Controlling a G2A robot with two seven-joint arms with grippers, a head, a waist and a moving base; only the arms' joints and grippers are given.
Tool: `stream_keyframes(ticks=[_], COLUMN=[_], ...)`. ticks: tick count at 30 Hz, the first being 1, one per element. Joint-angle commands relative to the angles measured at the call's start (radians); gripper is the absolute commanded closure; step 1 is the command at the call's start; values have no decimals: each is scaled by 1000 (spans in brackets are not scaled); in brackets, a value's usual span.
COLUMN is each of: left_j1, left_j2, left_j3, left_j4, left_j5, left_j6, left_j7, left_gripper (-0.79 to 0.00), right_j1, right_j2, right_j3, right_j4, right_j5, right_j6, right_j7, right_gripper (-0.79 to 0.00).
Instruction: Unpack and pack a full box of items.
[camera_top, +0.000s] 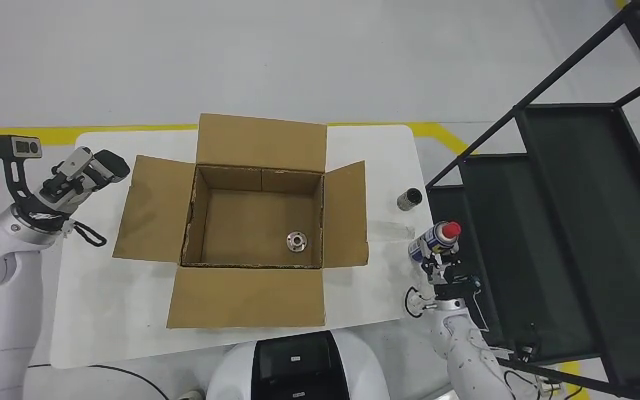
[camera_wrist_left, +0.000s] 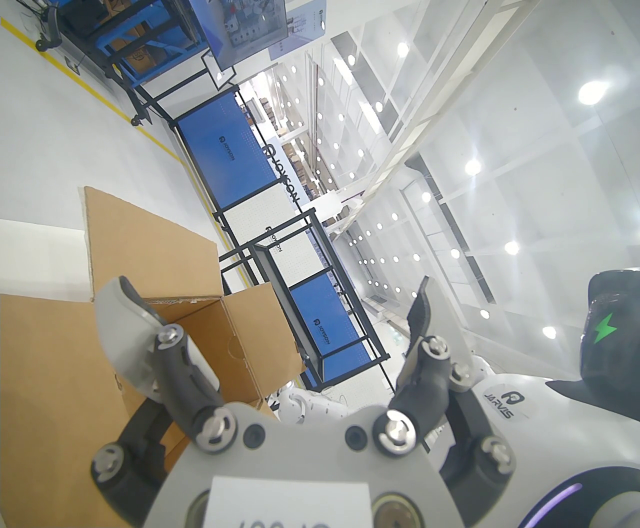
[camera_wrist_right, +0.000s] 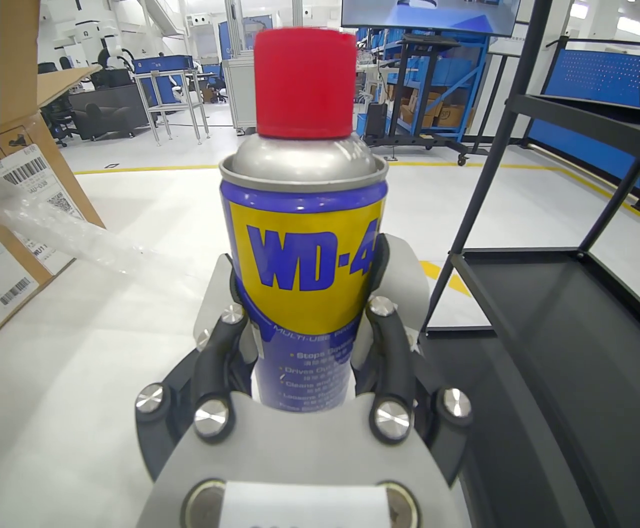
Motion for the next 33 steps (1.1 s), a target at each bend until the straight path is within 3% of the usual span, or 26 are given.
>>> stream_keyframes(ticks=[1, 2, 3, 10, 16, 22, 33], left_j1=[0, 0, 0, 0, 0, 0, 0], left_j2=[0, 0, 0, 0, 0, 0, 0], left_j3=[0, 0, 0, 0, 0, 0, 0], left_j4=[0, 0, 0, 0, 0, 0, 0], left_j5=[0, 0, 0, 0, 0, 0, 0], left_j6=[0, 0, 0, 0, 0, 0, 0], left_j7=[0, 0, 0, 0, 0, 0, 0], left_gripper=[-785, -785, -785, -785, -785, -785, -785], right_j1=[4, 6, 7, -15, -90, -228, -422], right_j2=[1, 2, 3, 9, 17, 26, 36], right_j3=[-2, -3, -4, -11, 3, 32, 46], right_j4=[13, 19, 22, -1, -118, -354, -847], right_j5=[1, 2, 3, 19, 47, 71, 75], right_j6=[2, 2, 0, -33, -54, -66, -108], right_j7=[-5, -7, -10, -22, -39, -15, 213], right_gripper=[-277, -379, -785, -785, -785, -785, -785])
